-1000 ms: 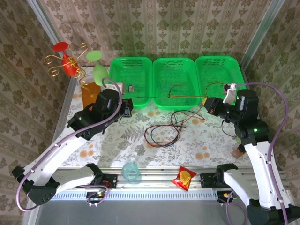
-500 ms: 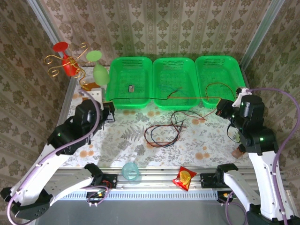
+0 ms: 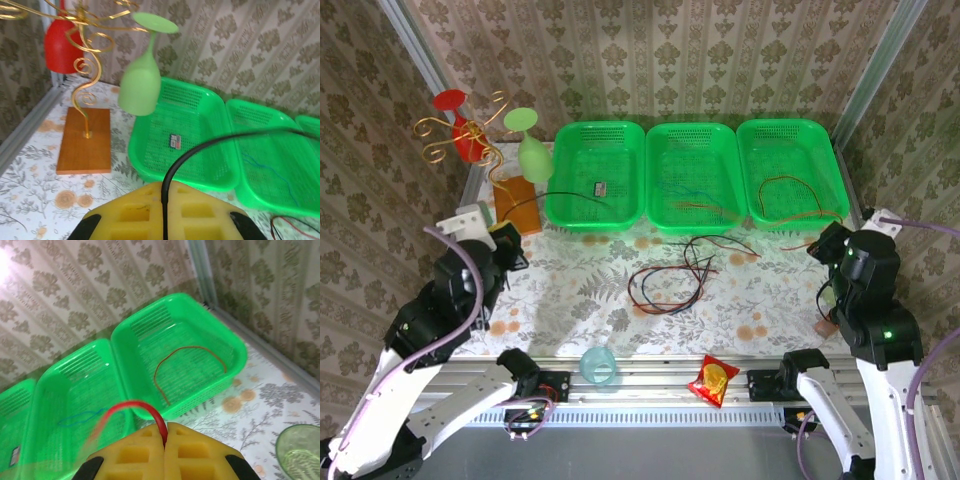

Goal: Untangle the cables

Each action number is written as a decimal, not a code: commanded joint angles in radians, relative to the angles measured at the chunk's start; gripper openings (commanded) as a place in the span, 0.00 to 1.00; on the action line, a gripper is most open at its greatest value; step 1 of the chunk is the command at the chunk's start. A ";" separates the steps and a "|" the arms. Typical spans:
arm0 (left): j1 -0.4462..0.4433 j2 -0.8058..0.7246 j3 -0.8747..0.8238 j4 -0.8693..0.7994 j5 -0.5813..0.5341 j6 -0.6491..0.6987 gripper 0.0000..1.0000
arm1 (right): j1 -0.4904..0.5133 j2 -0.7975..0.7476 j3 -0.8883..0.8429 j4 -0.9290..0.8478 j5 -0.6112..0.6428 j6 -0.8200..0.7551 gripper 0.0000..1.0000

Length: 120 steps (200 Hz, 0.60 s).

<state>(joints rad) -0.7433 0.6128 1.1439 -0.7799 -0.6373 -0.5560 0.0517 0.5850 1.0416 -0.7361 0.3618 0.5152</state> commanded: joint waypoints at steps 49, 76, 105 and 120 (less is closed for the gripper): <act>0.008 -0.068 -0.013 -0.010 -0.058 -0.010 0.00 | -0.006 -0.004 -0.016 0.072 0.127 -0.026 0.00; 0.007 -0.048 -0.017 -0.001 -0.012 -0.019 0.00 | -0.006 0.031 0.019 0.119 0.103 -0.069 0.00; 0.008 -0.022 -0.027 0.021 0.035 -0.028 0.00 | -0.005 0.098 0.097 0.191 0.080 -0.110 0.00; 0.007 -0.009 -0.033 0.027 0.048 -0.031 0.00 | -0.006 0.145 0.149 0.238 0.073 -0.128 0.00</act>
<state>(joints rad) -0.7433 0.5858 1.1240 -0.7734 -0.6315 -0.5690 0.0498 0.6819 1.1019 -0.6243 0.4385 0.4393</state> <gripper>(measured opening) 0.068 0.065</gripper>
